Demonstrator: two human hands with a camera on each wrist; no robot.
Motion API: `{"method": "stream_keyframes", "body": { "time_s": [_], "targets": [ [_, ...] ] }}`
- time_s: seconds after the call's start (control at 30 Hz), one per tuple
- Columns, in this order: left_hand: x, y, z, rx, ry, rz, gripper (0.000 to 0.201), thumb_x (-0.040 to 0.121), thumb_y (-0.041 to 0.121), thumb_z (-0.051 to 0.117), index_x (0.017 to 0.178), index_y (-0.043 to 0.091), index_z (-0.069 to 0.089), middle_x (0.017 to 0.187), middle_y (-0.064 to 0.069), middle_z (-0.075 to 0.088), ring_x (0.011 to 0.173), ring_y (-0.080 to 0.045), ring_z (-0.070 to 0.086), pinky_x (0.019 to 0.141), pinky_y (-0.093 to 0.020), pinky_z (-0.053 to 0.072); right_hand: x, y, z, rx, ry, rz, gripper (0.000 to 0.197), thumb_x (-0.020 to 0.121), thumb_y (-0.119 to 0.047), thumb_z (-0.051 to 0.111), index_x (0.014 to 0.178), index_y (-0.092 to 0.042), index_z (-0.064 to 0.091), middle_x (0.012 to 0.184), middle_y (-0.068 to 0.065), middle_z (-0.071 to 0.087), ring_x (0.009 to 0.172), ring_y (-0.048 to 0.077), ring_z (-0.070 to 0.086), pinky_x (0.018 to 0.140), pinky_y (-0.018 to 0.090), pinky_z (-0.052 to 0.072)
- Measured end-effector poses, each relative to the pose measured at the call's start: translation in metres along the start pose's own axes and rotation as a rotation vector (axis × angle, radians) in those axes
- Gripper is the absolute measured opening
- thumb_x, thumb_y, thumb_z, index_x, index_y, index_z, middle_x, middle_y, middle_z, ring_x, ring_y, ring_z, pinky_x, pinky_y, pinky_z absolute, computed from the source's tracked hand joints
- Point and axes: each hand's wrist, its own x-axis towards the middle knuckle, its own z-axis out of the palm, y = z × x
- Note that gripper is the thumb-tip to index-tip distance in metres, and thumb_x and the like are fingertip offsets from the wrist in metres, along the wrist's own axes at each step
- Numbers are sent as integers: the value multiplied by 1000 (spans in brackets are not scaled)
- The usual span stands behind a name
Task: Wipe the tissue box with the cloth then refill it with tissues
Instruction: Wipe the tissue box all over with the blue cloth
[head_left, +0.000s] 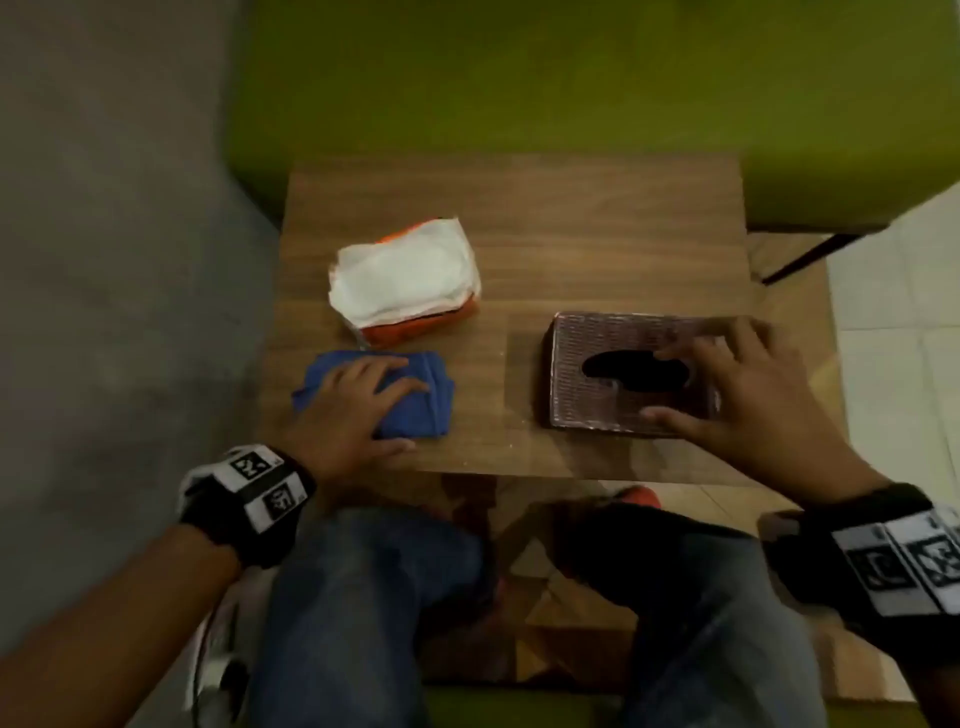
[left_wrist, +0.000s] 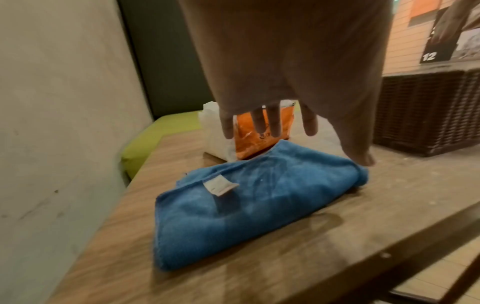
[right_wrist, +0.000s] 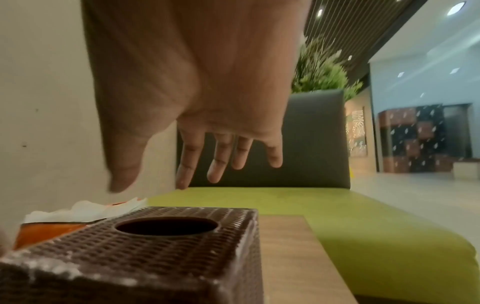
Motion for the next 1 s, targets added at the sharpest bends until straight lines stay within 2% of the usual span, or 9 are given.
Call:
{"method": "stream_keyframes", "body": {
  "time_s": [0.1,0.2,0.37,0.5,0.6,0.73,0.83,0.9,1.0],
  "targets": [
    [12,-15,25,94,0,16,77,62,79,44,130,43,40,145,-7,38,131,-35,35,102,-62,29,-6,16,21,15,116,-12,26,89,-28,62,109,-12,67,109,13,62,104,39,48,88,43,37],
    [7,-19,53,36,29,-70,86,58,80,52,136,47,34,151,-2,27,139,-32,23,105,-66,18,-21,20,44,-36,190,-19,23,95,-24,54,113,-18,66,114,5,63,106,33,47,87,41,34],
    [2,7,74,78,234,-217,58,80,47,63,134,35,46,129,-12,45,120,-36,41,101,-57,27,-34,1,64,-133,184,83,32,97,-29,49,128,-31,55,129,1,57,120,31,43,96,45,33],
    [-13,36,73,110,237,-359,52,81,33,61,130,24,47,120,-17,51,111,-38,47,97,-47,36,-50,-33,69,-161,142,123,35,99,-22,41,132,-30,49,134,3,54,122,32,43,100,47,35],
    [-35,47,79,-134,192,-354,47,82,32,62,124,18,47,118,-16,56,106,-34,52,87,-40,44,-58,-58,76,-98,110,108,36,99,-26,41,134,-24,49,137,6,50,129,30,36,106,49,30],
    [-61,48,96,-436,212,-310,23,89,26,56,107,12,54,97,-10,60,88,-24,58,74,-34,42,-64,-69,87,-90,79,64,44,97,-41,46,138,-24,47,141,10,38,131,32,33,109,50,30],
    [-44,52,91,-901,370,-417,16,98,20,42,88,12,52,96,-16,54,81,-22,56,68,-30,40,-63,-66,92,-46,100,22,59,95,-47,50,148,-27,32,156,9,21,142,33,19,116,52,21],
    [-19,60,78,-1197,505,-534,16,99,26,37,89,18,46,100,-12,47,98,-31,55,70,-22,40,-59,-62,93,-36,59,-12,68,94,-49,49,153,-29,19,162,4,7,148,29,5,119,54,10],
    [9,80,42,-1127,607,-393,22,97,19,39,80,13,50,79,-5,50,96,-30,56,74,-28,40,-50,-56,91,-37,-31,-51,72,95,-53,45,154,-34,8,164,1,-5,150,24,-9,118,52,0]
  ]
}}
